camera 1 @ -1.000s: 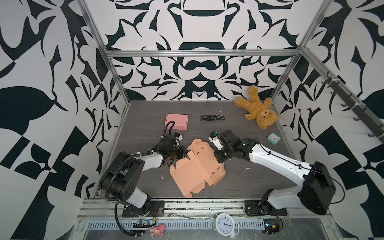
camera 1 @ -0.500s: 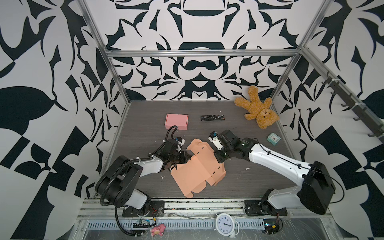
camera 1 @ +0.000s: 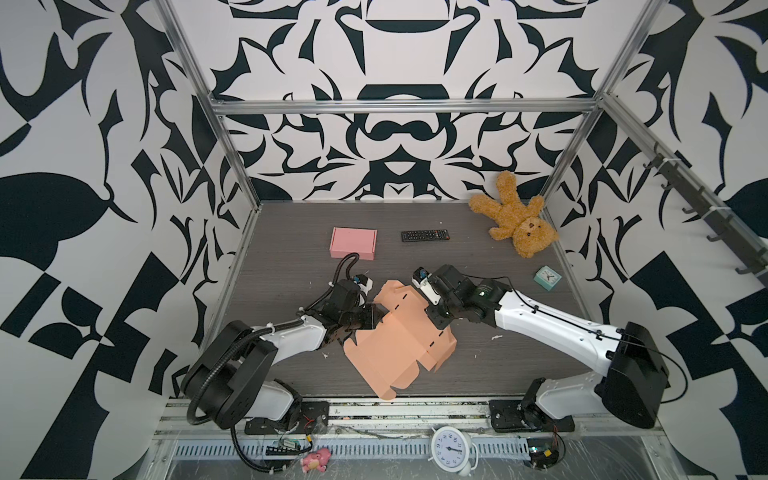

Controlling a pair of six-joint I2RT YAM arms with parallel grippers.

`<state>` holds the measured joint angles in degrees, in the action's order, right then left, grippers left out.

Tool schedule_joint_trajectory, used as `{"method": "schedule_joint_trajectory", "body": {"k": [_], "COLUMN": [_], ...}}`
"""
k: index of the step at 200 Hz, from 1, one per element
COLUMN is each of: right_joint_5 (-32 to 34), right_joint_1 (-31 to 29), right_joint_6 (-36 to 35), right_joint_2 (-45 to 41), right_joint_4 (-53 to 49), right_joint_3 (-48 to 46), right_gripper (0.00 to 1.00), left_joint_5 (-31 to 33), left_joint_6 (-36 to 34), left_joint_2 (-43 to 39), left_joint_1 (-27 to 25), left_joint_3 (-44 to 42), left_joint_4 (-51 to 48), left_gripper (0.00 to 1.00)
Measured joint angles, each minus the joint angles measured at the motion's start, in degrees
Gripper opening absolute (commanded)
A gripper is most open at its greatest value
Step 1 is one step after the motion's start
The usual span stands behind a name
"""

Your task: Fold the paper box

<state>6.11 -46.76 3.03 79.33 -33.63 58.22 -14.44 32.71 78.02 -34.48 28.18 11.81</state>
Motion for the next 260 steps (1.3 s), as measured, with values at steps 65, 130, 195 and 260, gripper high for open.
{"method": "schedule_joint_trajectory", "body": {"k": [65, 130, 195, 260], "right_joint_5": [11.52, 16.61, 18.64, 21.55], "right_joint_1": [-2.29, -6.01, -7.06, -7.87], "right_joint_6": [-10.19, -20.50, -26.62, -31.91], "right_joint_2": [0.00, 3.52, 7.78, 10.75], "right_joint_4": [1.84, 6.86, 10.80, 13.94], "right_joint_3": [1.42, 1.92, 1.92, 1.95], "right_gripper": [0.00, 0.00, 0.00, 0.00], "left_joint_5": [-2.29, -7.28, -8.57, -14.56], "left_joint_6": [-3.87, -3.28, -3.69, -3.80], "left_joint_2": [-14.29, -3.69, 8.70, 14.84], "left_joint_1": [7.61, 17.75, 18.40, 18.40], "left_joint_3": [0.28, 5.38, 10.91, 12.74], "left_joint_4": [-6.12, -5.33, -1.18, 2.36], "left_gripper": [0.19, 0.19, 0.20, 0.24]}}
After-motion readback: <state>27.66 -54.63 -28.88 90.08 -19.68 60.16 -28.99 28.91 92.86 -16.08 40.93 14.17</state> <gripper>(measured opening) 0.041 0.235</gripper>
